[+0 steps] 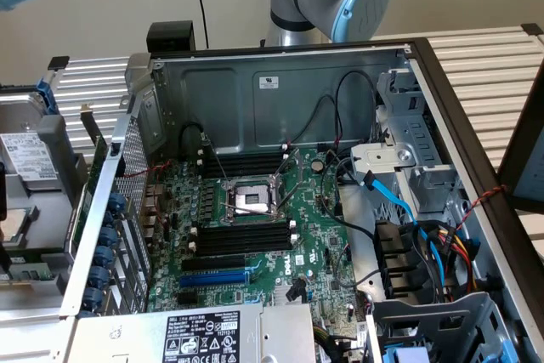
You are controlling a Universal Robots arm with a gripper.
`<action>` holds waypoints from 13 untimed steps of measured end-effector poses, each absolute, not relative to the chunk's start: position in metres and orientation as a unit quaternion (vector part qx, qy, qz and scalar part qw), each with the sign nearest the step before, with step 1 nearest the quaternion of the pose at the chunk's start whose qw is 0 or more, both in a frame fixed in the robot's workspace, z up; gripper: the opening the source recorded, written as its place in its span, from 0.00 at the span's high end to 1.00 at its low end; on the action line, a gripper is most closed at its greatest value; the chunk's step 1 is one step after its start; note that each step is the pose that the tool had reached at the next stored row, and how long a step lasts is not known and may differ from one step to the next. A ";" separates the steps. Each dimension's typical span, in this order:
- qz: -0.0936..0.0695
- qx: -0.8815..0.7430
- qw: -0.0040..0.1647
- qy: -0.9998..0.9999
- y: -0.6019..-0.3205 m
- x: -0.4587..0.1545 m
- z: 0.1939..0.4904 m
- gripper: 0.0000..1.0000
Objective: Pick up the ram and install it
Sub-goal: 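Pick up the ram and move it above insertion slot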
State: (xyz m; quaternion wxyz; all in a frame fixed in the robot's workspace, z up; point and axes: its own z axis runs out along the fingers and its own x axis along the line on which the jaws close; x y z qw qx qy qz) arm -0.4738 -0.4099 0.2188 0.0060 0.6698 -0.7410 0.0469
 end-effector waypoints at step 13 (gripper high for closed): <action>0.045 0.670 0.004 -0.741 -0.410 -0.474 0.229 0.88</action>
